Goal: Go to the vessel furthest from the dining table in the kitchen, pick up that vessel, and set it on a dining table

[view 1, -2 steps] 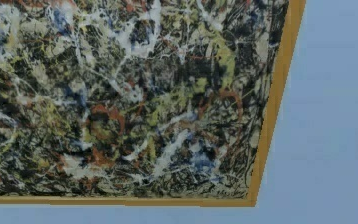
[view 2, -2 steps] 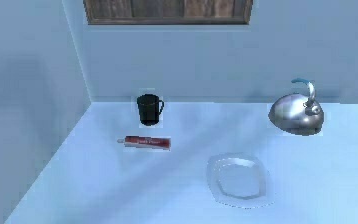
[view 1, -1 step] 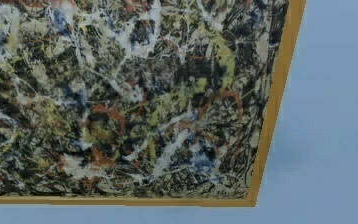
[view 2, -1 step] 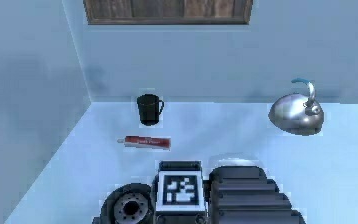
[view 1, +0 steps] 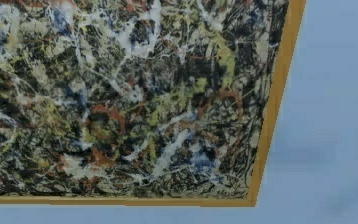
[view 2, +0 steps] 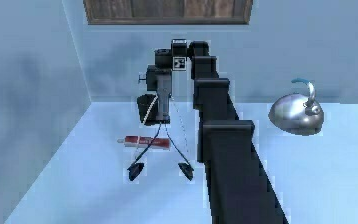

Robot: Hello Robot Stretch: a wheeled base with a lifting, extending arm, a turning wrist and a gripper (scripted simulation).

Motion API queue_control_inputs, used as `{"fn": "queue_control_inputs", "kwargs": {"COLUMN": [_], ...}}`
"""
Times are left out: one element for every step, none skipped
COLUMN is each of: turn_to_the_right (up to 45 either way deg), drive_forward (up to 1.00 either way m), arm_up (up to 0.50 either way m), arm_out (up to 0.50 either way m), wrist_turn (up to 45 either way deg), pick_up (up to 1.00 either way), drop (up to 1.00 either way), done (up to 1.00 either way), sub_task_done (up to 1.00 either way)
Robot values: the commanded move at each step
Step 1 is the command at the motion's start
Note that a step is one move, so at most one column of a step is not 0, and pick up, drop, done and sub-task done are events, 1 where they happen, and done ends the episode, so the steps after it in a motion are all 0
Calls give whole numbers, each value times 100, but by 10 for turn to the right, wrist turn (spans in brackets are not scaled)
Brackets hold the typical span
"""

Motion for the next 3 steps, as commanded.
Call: {"fn": "queue_control_inputs", "kwargs": {"turn_to_the_right": [0,0,0], "drive_forward": [0,0,0], "arm_up": [0,0,0], "arm_out": [0,0,0], "wrist_turn": [450,450,450], "pick_up": [0,0,0], "drop": [0,0,0], "done": [0,0,0], "sub_task_done": [0,0,0]}}
